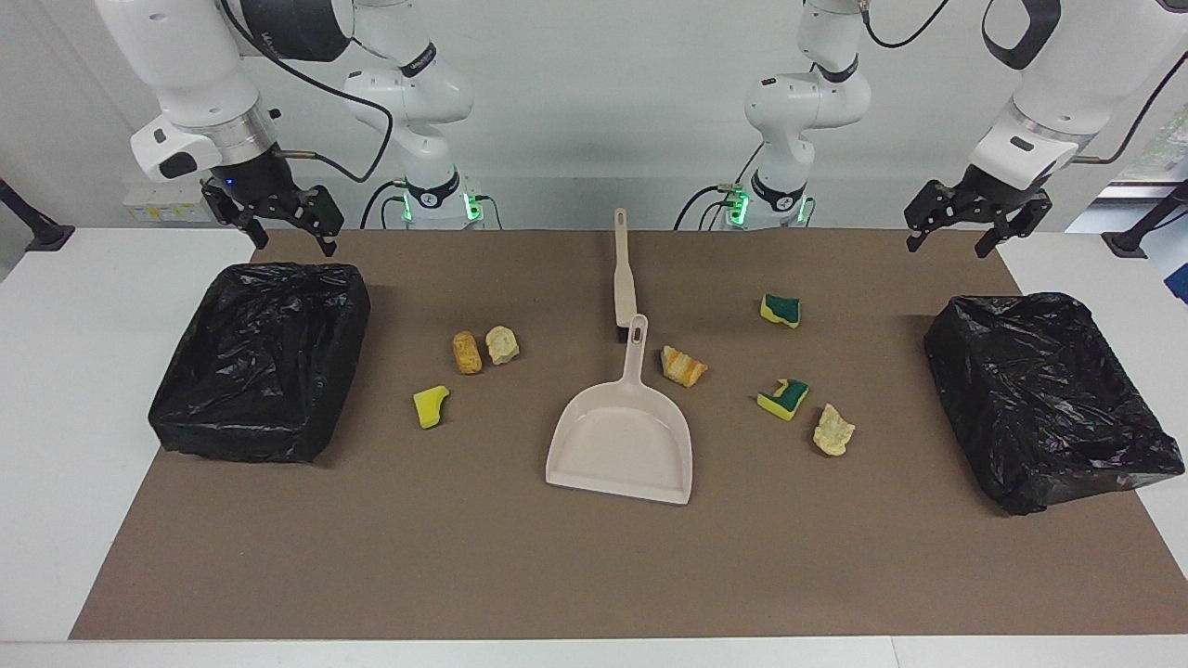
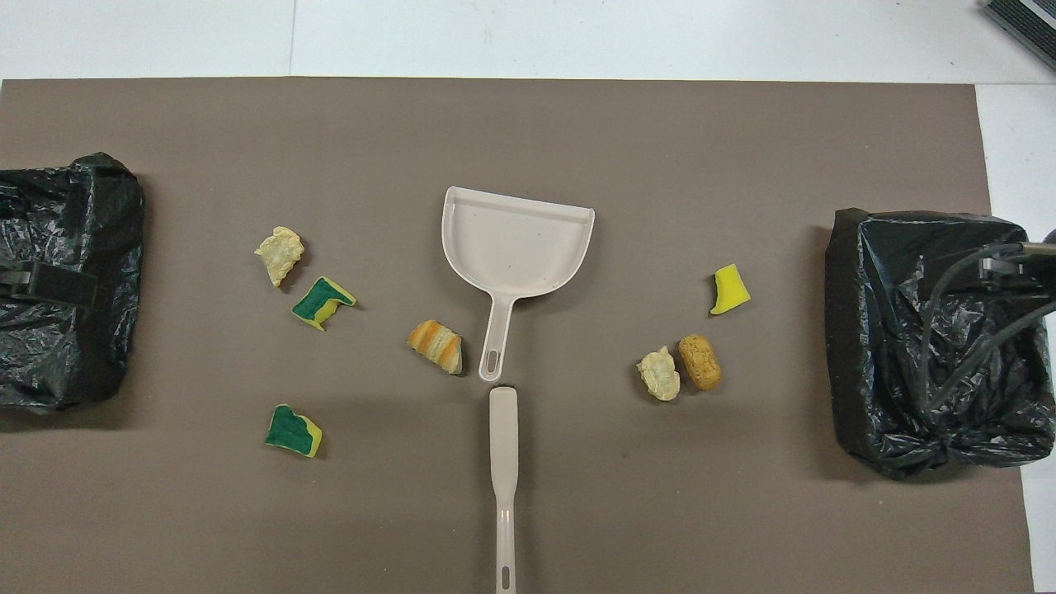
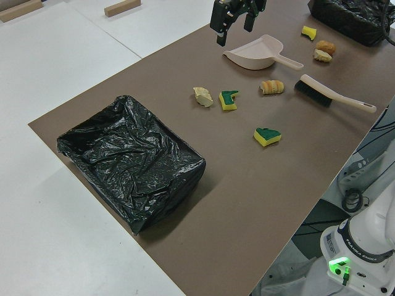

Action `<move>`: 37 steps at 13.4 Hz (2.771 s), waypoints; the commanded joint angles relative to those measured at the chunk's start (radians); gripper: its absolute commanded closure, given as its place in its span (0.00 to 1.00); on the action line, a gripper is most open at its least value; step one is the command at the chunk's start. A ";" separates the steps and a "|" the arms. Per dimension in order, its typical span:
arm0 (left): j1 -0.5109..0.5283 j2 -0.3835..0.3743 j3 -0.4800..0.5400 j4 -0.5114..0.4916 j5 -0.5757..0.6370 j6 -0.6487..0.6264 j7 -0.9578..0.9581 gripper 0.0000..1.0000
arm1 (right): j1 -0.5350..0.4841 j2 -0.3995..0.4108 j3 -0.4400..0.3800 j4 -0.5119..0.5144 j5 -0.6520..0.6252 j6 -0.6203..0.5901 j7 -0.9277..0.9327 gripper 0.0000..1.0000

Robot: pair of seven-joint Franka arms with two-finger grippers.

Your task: Sweep and dump trash in bin

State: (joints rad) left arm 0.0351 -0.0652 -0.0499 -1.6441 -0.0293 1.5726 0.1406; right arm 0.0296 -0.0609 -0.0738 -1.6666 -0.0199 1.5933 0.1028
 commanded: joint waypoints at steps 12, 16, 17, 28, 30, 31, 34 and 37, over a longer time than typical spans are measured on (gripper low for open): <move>-0.076 -0.054 -0.045 -0.031 -0.014 -0.037 -0.009 0.00 | 0.001 -0.017 0.012 -0.022 0.005 0.014 -0.038 0.00; -0.295 -0.157 -0.053 -0.169 -0.015 -0.031 -0.190 0.00 | 0.001 -0.014 0.034 -0.028 0.006 0.017 -0.037 0.00; -0.355 -0.188 -0.053 -0.219 -0.017 -0.023 -0.241 0.00 | 0.001 -0.011 0.040 -0.028 0.006 0.017 -0.037 0.00; -0.797 -0.251 -0.054 -0.584 -0.037 0.254 -0.599 0.00 | 0.001 -0.019 0.048 -0.050 0.031 0.014 -0.035 0.00; -0.854 -0.236 -0.054 -0.624 -0.037 0.309 -0.647 0.00 | 0.001 -0.017 0.048 -0.050 0.031 0.022 -0.035 0.00; -0.883 -0.216 -0.054 -0.638 -0.037 0.338 -0.695 0.00 | 0.001 -0.016 0.048 -0.050 0.031 0.022 -0.035 0.00; -0.949 -0.165 -0.054 -0.677 -0.037 0.444 -0.812 0.00 | 0.001 -0.014 0.048 -0.050 0.031 0.022 -0.035 0.00; -0.989 -0.102 -0.054 -0.706 -0.037 0.530 -0.878 0.00 | 0.001 -0.016 0.048 -0.050 0.031 0.020 -0.035 0.00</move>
State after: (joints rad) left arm -0.9135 -0.1925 -0.1235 -2.3205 -0.0572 2.0419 -0.6942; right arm 0.0363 -0.0586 -0.0277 -1.6917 -0.0072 1.5933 0.0957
